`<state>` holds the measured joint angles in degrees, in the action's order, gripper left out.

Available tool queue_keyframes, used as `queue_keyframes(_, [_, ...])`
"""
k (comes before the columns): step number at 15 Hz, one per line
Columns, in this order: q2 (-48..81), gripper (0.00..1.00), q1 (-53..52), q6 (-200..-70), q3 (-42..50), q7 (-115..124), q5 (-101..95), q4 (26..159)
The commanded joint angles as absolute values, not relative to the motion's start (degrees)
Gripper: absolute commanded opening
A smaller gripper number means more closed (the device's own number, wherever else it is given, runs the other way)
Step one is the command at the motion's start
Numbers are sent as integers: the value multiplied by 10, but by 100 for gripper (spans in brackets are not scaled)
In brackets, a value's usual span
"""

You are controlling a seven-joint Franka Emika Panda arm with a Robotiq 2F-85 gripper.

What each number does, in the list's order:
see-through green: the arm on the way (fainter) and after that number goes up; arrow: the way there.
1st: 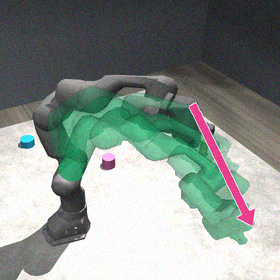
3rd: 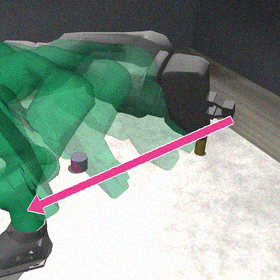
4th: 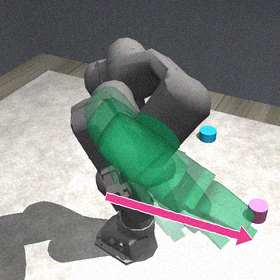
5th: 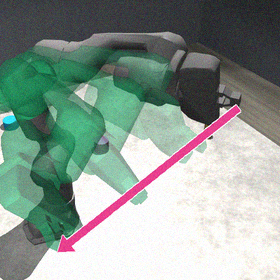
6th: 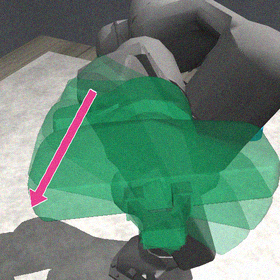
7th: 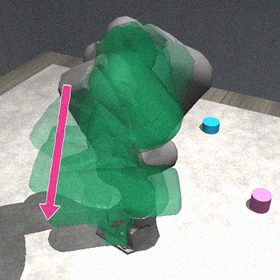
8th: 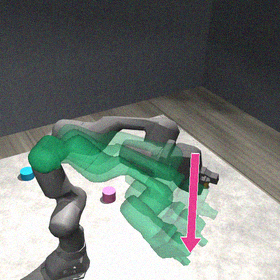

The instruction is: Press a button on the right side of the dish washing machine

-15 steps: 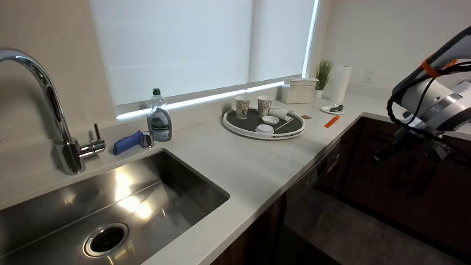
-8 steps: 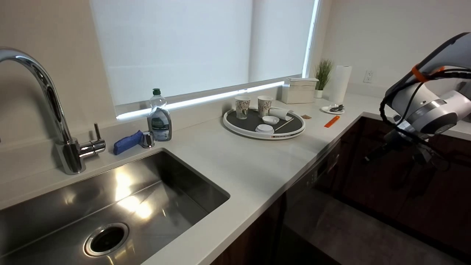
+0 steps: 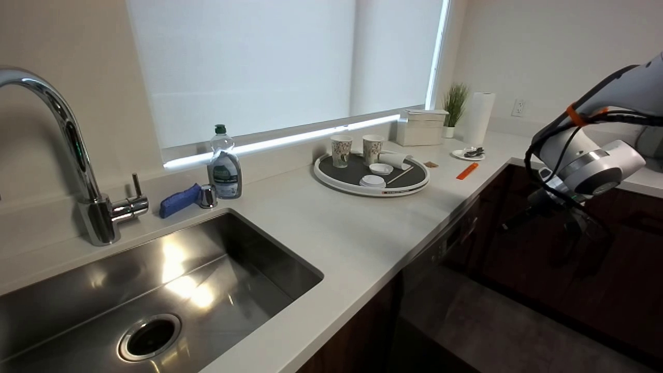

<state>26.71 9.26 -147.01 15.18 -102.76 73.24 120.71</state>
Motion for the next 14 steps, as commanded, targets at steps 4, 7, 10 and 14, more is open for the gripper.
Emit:
queue_keyframes(4, [326, 64, 127, -1487, 98, -1035, 728, 1141])
queue_keyframes(7, [341, 45, 131, -1487, 88, -1035, 728, 1122])
queue_keyframes(10, [356, 22, 132, -1488, 81, -1035, 730, 1106])
queue_keyframes(14, [372, 0, 136, -1489, 74, -1036, 733, 1083])
